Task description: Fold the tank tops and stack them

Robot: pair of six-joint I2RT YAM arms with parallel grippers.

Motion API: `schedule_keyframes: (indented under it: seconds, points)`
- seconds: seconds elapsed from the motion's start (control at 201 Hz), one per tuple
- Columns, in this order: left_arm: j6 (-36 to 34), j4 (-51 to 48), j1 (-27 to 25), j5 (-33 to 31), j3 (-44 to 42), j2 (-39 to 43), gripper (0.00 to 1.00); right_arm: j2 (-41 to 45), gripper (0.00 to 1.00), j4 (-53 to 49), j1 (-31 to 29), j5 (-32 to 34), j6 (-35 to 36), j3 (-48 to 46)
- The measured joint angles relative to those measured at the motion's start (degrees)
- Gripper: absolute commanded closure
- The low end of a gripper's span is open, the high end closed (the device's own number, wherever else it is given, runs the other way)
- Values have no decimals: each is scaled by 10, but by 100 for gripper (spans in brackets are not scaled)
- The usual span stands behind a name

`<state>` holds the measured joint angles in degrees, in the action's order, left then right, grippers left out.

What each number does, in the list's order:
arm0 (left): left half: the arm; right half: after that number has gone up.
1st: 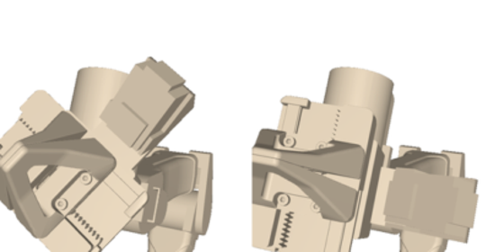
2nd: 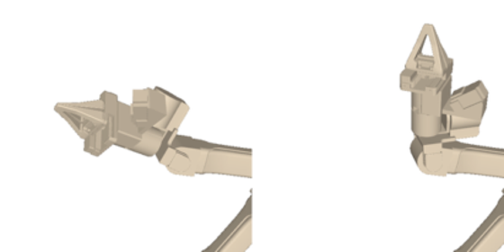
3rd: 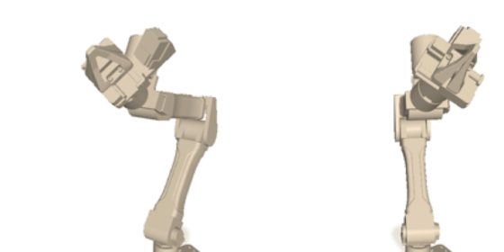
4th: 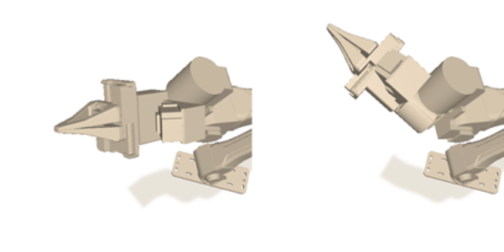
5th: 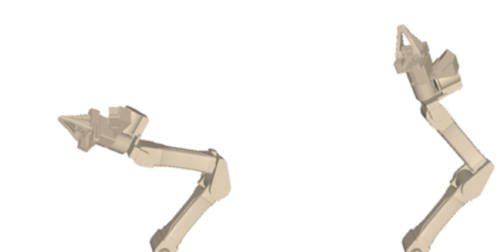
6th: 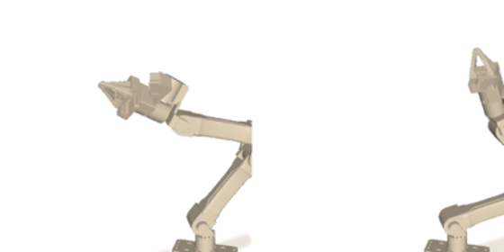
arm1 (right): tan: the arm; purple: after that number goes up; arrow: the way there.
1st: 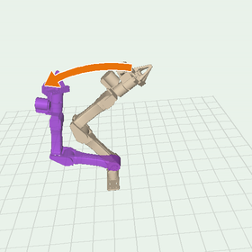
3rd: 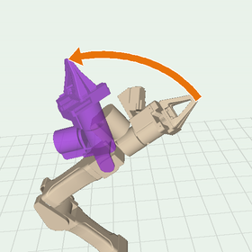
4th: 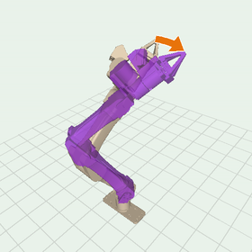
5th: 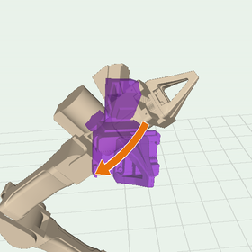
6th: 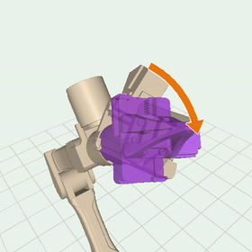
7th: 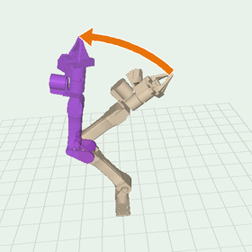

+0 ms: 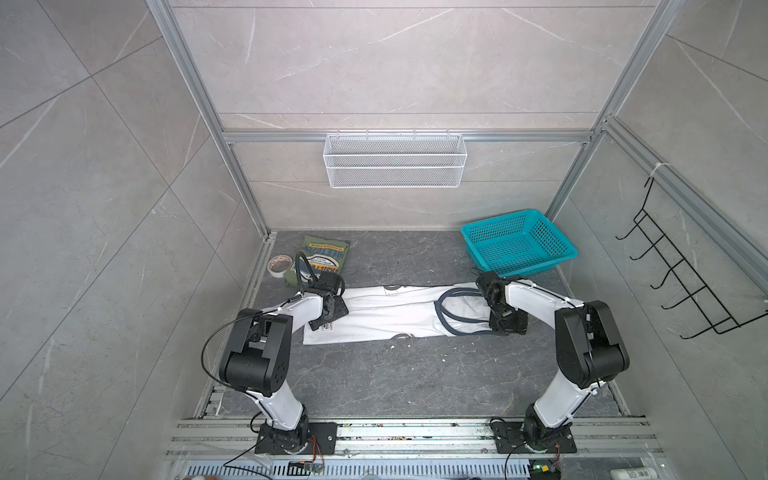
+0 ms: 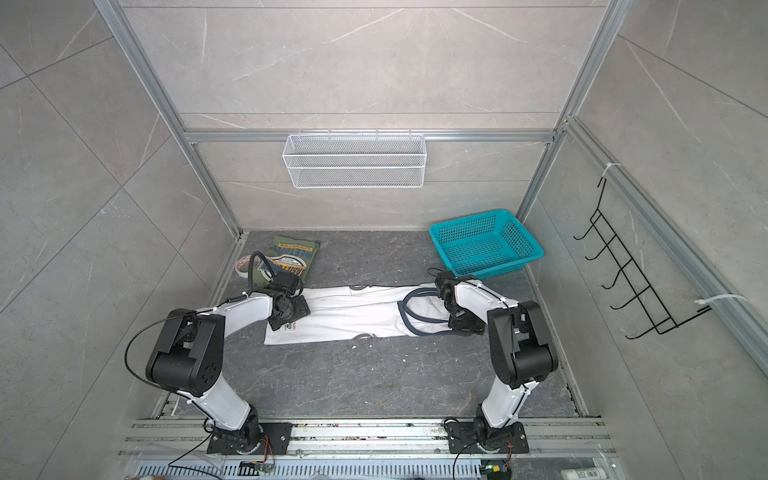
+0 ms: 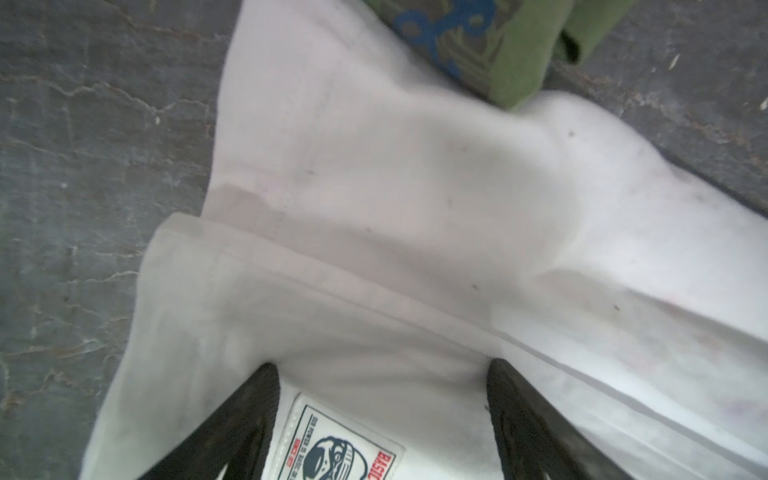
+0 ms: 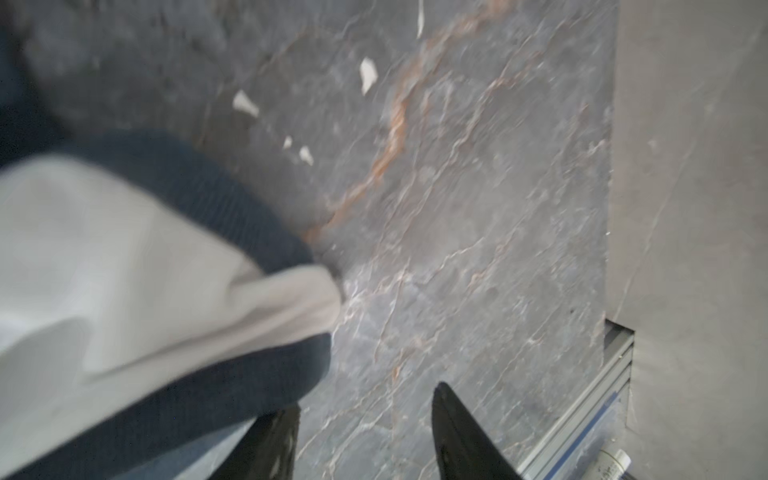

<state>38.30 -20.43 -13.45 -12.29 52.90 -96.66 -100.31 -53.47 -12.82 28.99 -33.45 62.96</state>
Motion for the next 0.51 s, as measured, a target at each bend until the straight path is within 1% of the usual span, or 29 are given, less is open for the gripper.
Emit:
schedule_keyframes:
  seconds: [0.234, 0.508]
  points:
    - [0, 0, 0, 0, 0, 0, 18, -20, 53, 10, 12, 38, -4, 37]
    - [0, 0, 0, 0, 0, 0, 18, -51, 59, 29, 24, 40, -2, 77]
